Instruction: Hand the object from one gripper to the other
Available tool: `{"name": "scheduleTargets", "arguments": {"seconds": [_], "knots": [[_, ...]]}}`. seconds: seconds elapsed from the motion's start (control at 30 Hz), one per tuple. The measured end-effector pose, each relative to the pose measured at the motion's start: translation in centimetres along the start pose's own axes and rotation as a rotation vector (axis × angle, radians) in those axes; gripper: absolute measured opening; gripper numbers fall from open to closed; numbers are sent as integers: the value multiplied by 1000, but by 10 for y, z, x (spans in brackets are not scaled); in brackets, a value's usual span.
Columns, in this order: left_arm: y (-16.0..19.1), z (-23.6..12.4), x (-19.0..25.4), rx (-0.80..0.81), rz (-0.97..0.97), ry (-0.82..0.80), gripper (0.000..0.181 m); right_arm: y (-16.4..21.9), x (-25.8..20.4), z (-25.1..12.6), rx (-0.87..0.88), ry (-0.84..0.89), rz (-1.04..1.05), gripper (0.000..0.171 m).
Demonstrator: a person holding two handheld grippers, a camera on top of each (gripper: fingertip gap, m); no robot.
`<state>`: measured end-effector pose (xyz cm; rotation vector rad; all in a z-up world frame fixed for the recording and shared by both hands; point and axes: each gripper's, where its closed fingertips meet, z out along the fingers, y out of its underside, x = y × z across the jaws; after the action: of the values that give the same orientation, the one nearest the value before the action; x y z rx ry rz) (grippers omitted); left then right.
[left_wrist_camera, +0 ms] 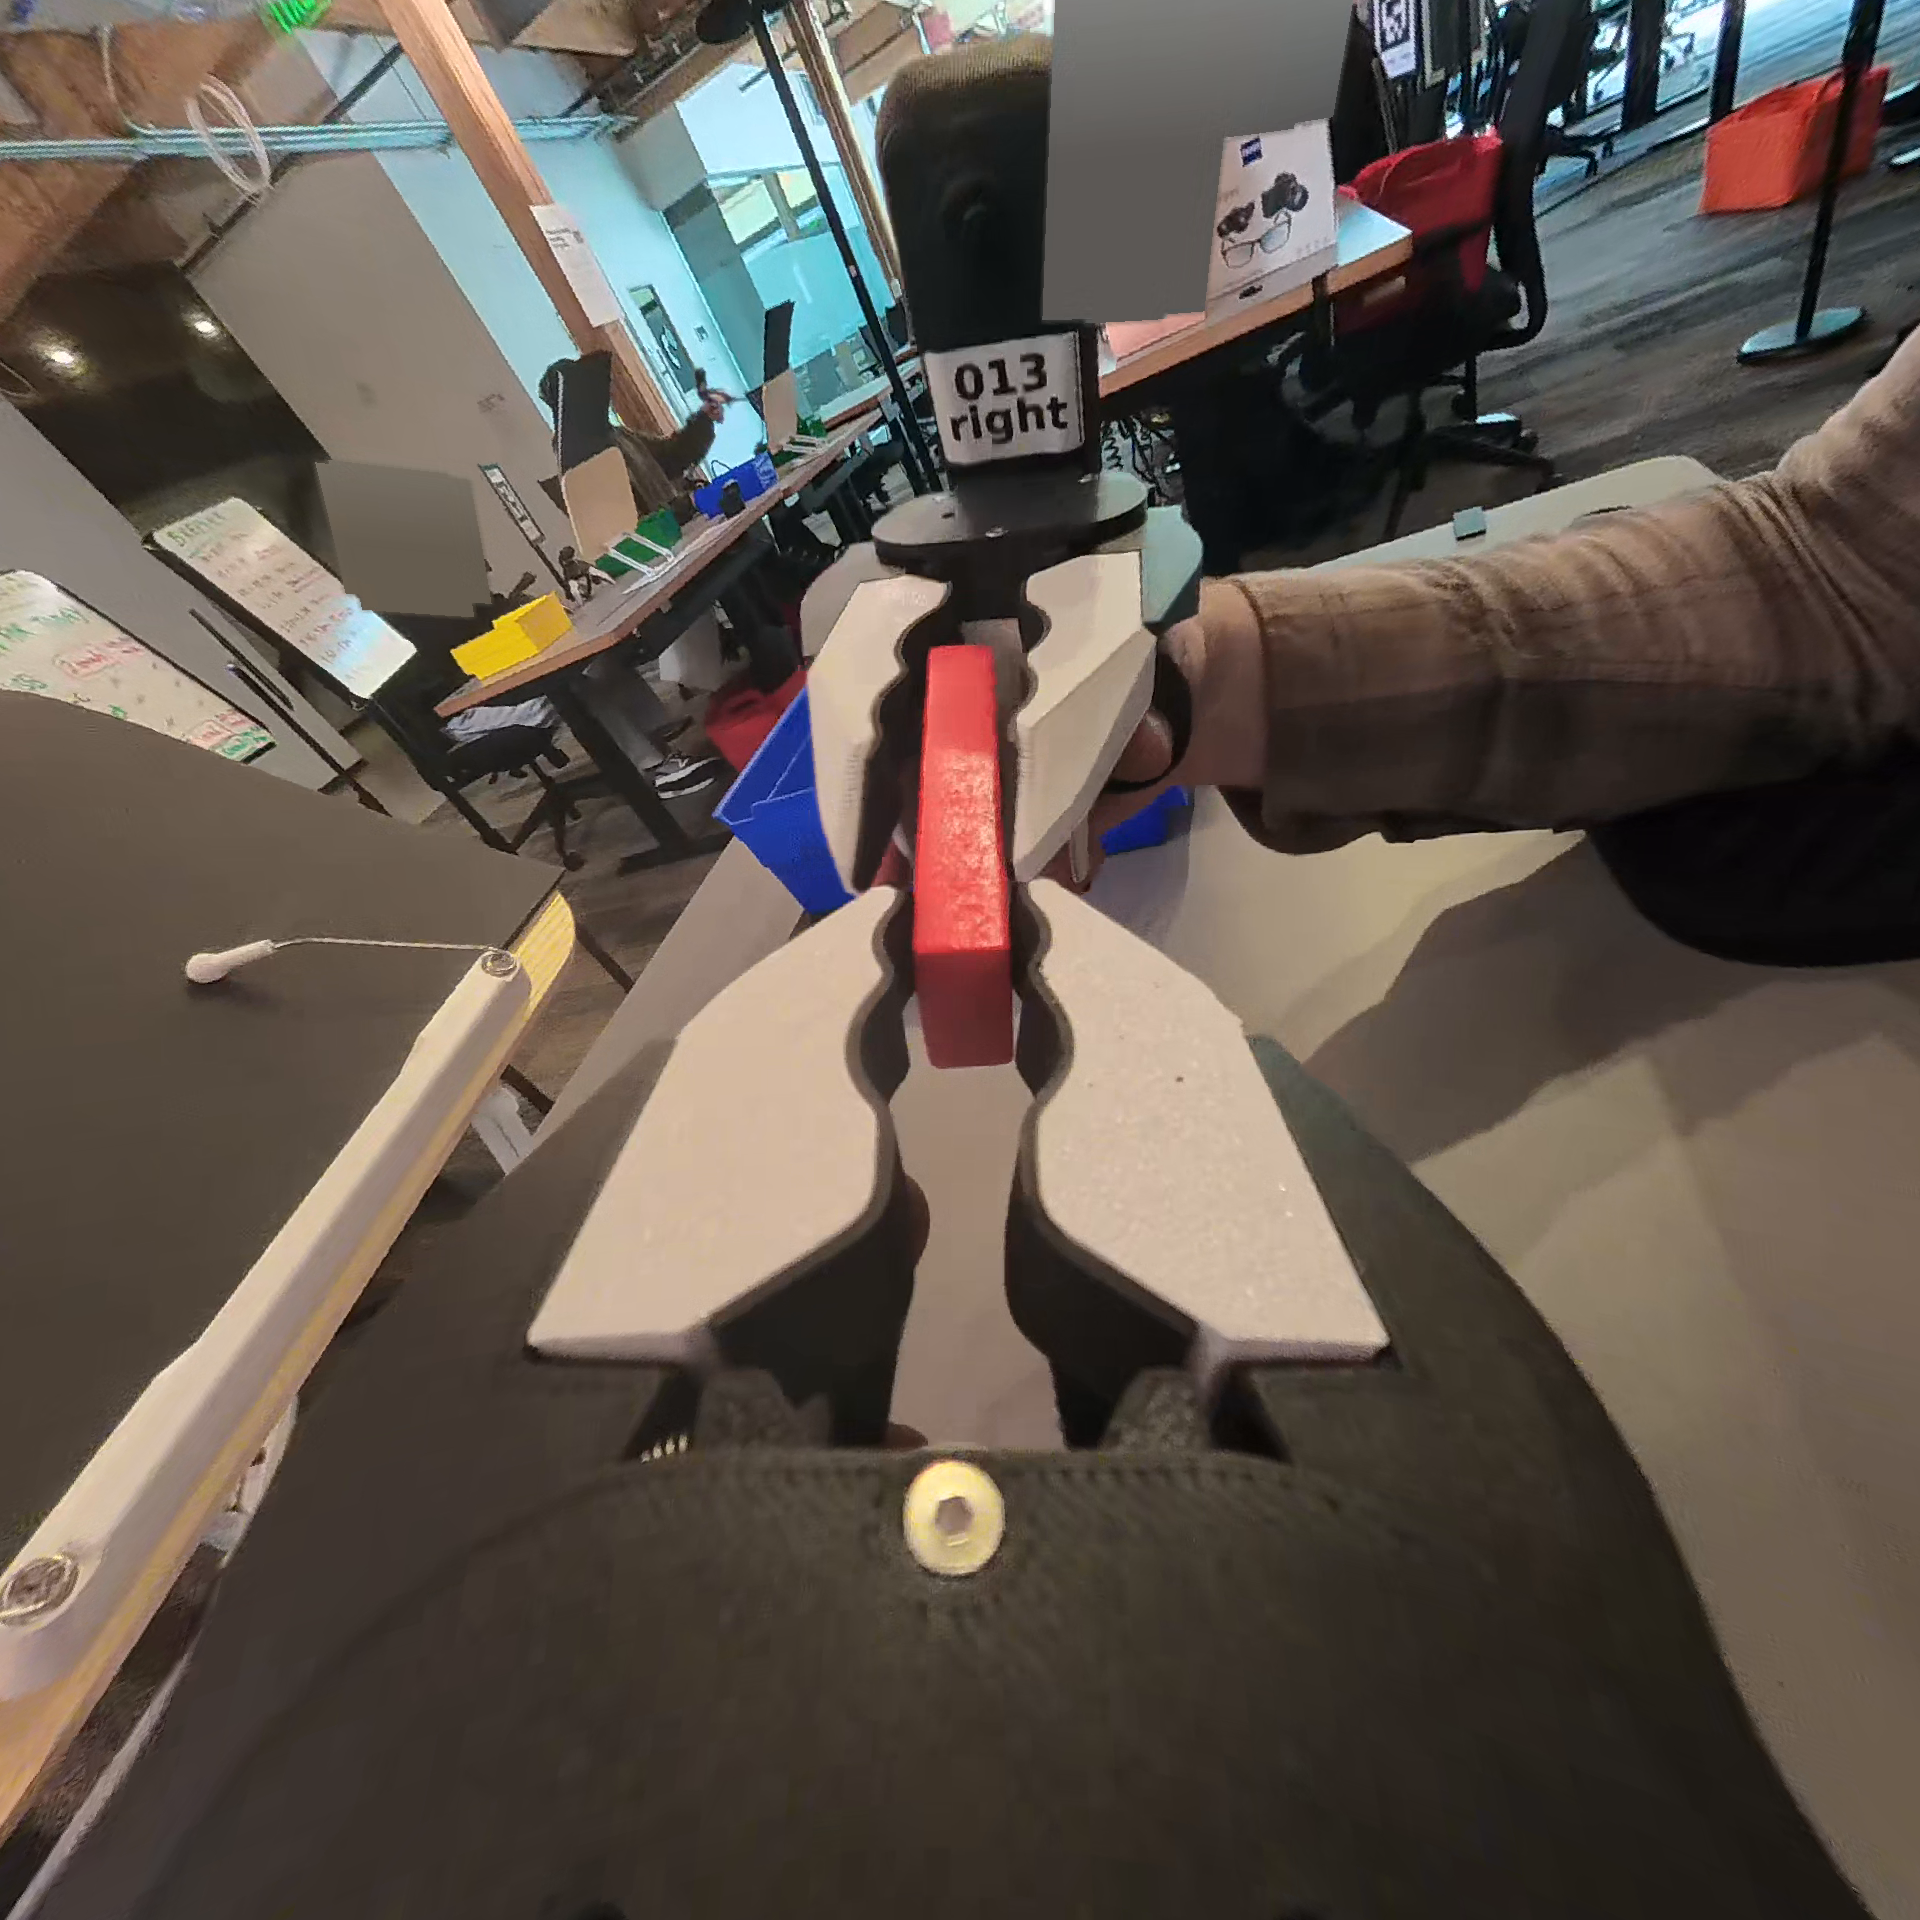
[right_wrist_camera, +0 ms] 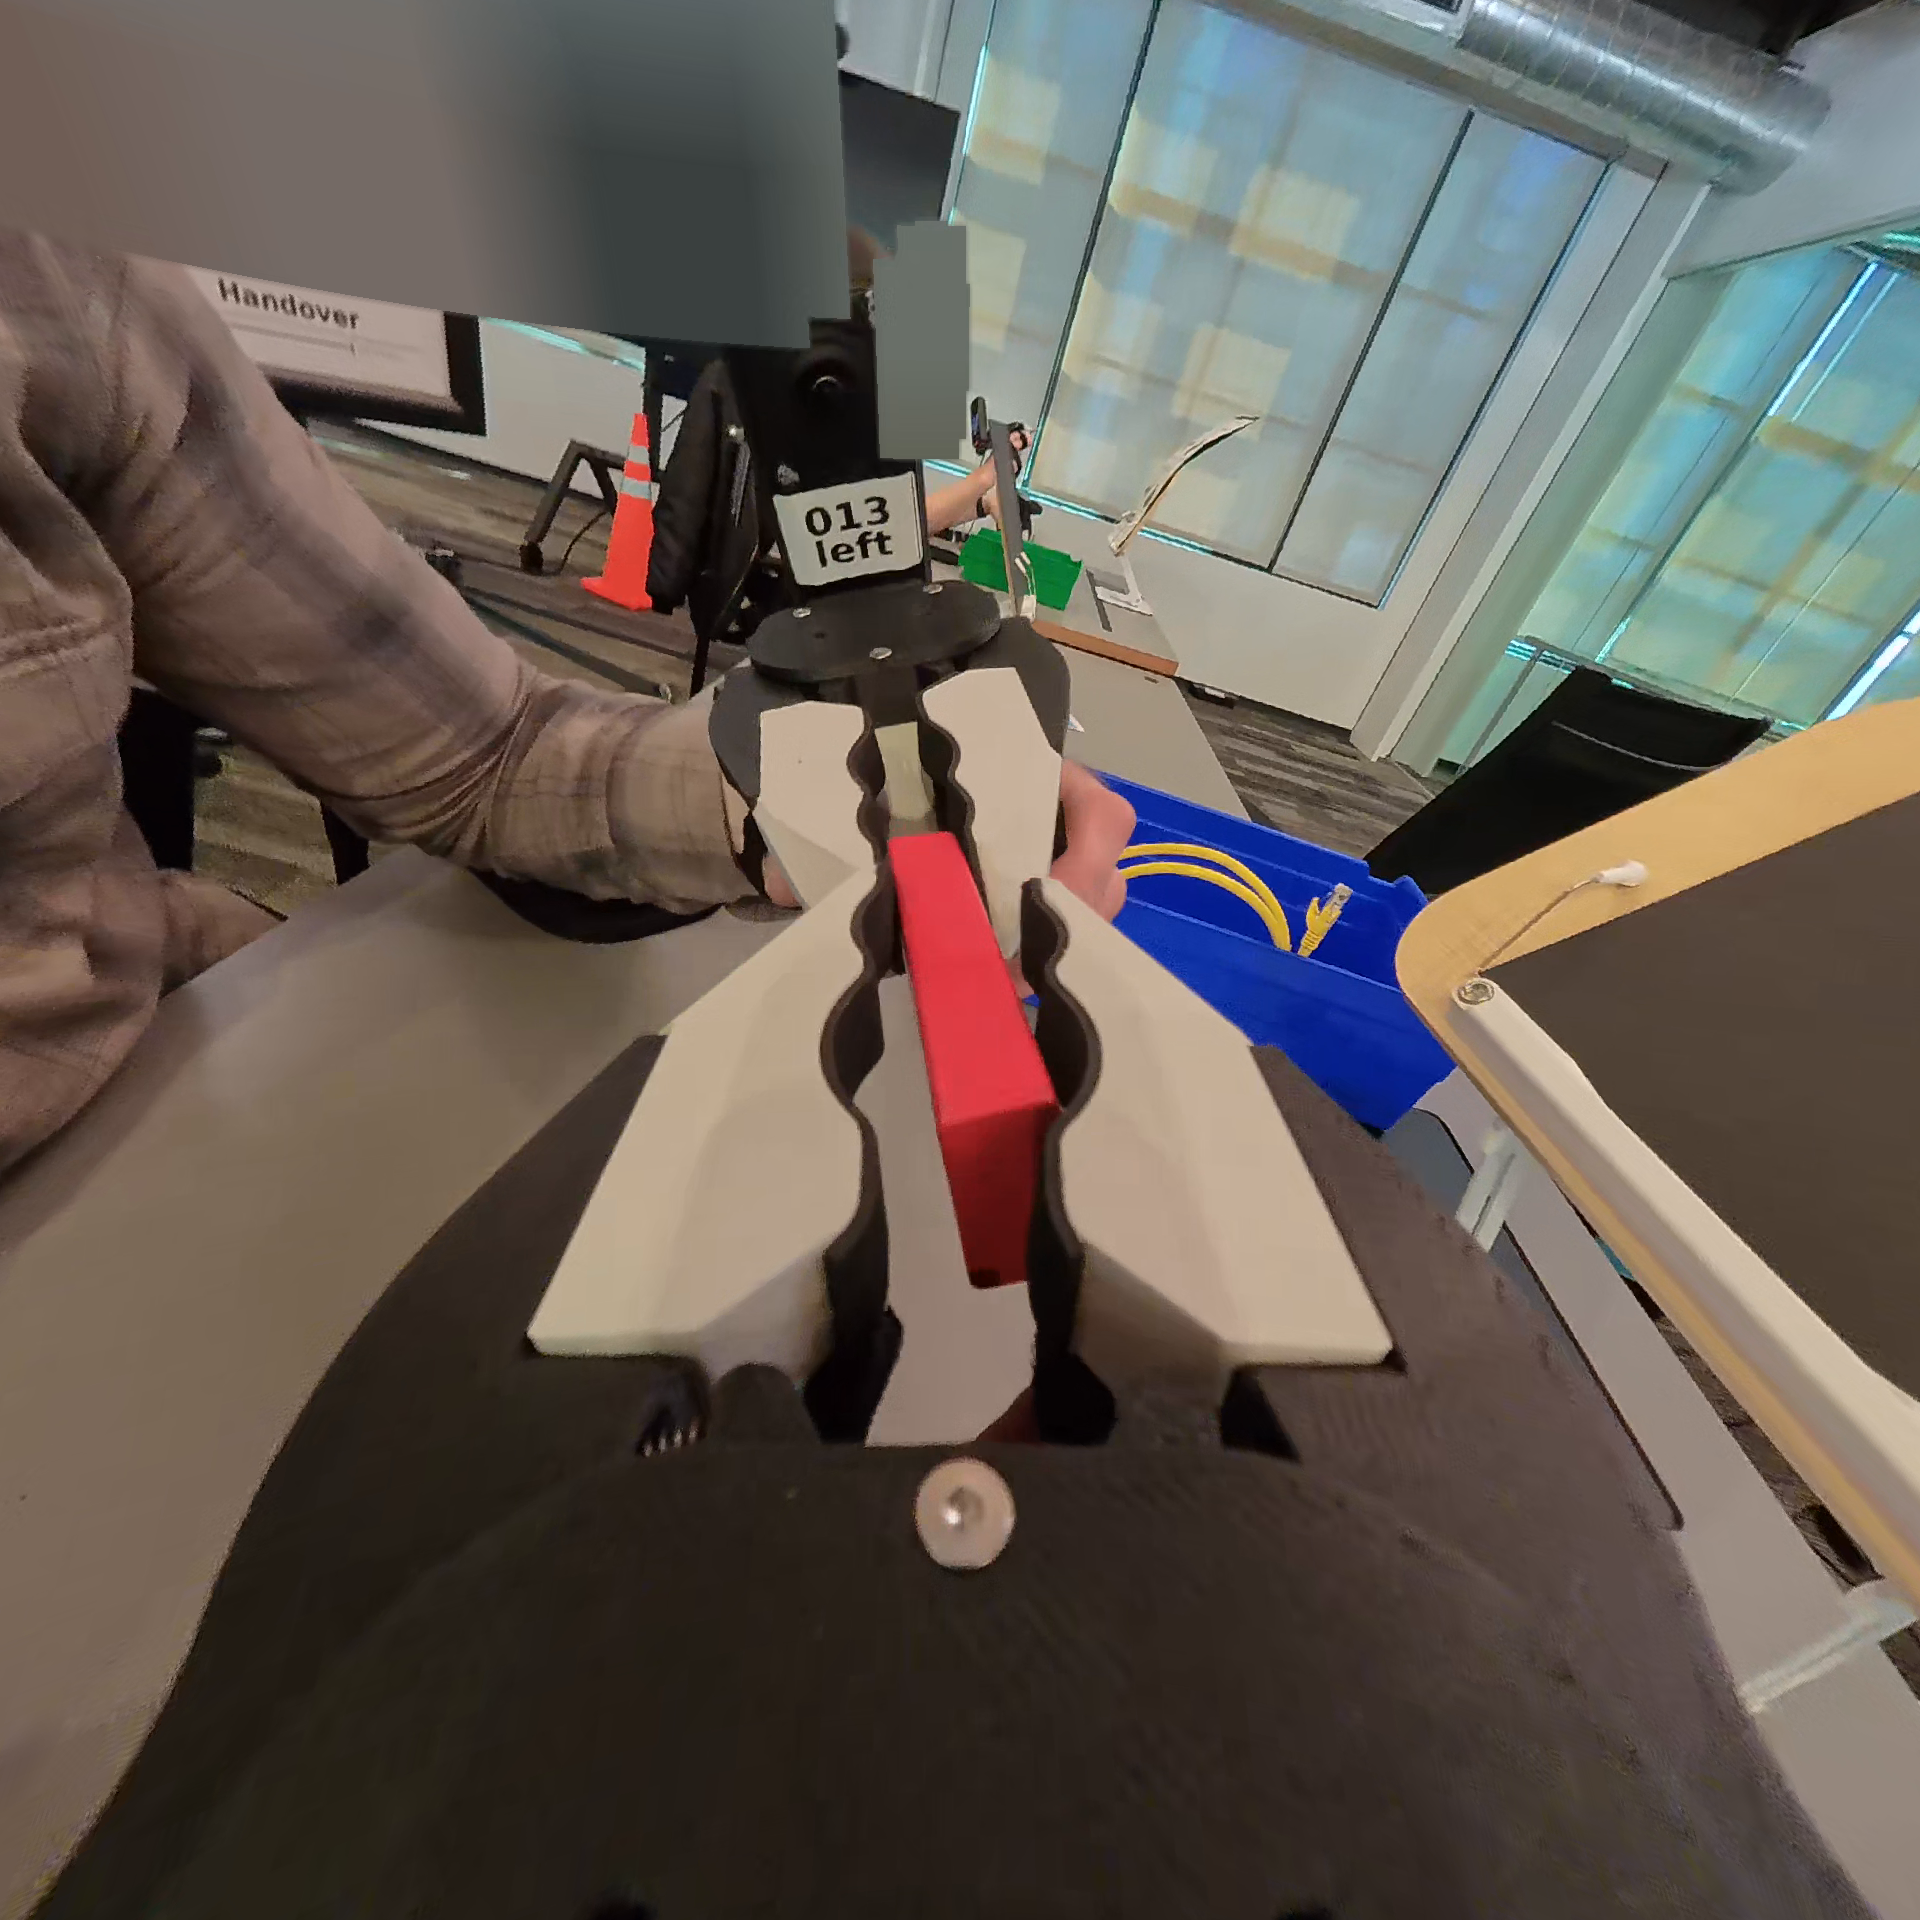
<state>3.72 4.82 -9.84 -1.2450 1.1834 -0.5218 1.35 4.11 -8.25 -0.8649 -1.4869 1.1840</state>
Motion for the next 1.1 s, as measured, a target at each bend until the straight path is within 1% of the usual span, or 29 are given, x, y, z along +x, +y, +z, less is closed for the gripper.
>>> {"name": "scheduleTargets", "arguments": {"seconds": [0.1,0.2,0.3,0.4,0.47,0.57,0.67,0.73,0.8,0.87,0.9,0.97,1.1], "knots": [[2,0,1,-25,21,4,16,1,-4,0,-19,-20,-15,18],[0,0,2,-11,-6,16,17,-1,-6,0,-13,-28,-34,14],[-12,-6,8,72,-78,87,16,-9,-12,0,27,-45,-61,14],[-26,-13,4,151,-207,136,36,-18,-13,-5,58,-30,-105,14],[-31,-16,-2,197,-301,149,43,-22,-13,-8,70,-29,-120,14],[-30,-17,-3,212,-480,232,57,-23,-16,-9,70,-26,-175,14],[-27,-12,-2,224,-653,304,66,-21,-17,-6,13,9,-278,14],[-26,-8,3,240,-749,366,65,-14,-17,-3,-56,37,-366,14],[-26,-4,11,244,-805,428,62,-5,-18,2,-143,55,-460,14],[-21,1,15,226,-834,442,51,2,-17,5,-204,74,-531,14],[-19,3,16,215,-841,441,50,2,-18,7,-214,77,-554,14],[-18,2,11,246,-857,426,37,0,-19,8,-217,90,-589,14],[-16,1,10,235,-868,436,39,2,-17,9,-248,112,-647,14]]}}
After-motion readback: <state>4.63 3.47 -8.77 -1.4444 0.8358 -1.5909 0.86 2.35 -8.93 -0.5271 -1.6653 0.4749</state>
